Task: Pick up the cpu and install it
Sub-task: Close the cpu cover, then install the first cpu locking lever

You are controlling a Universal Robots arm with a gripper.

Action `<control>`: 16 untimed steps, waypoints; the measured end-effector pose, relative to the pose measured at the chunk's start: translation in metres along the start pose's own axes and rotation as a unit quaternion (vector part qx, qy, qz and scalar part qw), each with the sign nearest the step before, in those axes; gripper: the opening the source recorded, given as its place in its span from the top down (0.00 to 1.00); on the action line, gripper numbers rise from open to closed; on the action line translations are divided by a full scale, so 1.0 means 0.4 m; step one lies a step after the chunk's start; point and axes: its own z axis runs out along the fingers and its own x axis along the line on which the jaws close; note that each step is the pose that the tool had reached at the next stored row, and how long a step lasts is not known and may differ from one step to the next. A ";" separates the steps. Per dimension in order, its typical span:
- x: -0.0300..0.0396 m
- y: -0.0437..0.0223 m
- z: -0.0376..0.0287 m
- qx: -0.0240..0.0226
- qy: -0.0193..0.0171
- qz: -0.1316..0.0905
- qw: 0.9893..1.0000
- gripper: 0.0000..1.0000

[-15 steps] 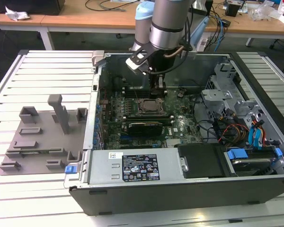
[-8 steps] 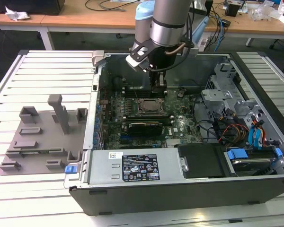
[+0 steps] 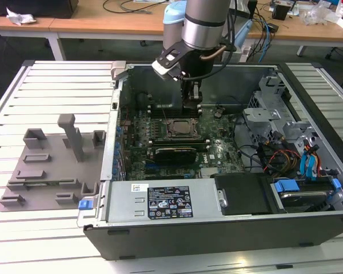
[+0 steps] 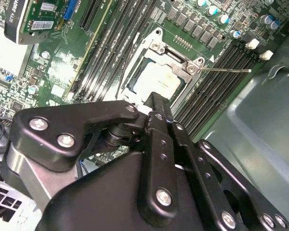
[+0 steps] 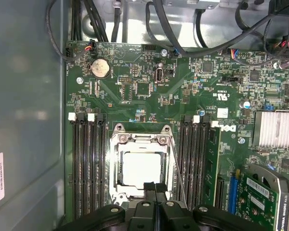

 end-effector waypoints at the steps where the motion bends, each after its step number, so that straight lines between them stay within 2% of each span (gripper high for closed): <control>1: 0.000 0.000 0.000 0.000 0.000 0.000 1.000 0.89; 11: 0.000 0.000 -0.001 0.000 0.000 0.000 1.000 0.89; 15: 0.000 0.000 -0.001 -0.001 -0.002 -0.029 1.000 0.89; 16: 0.000 0.000 -0.001 -0.002 -0.003 -0.044 0.999 0.89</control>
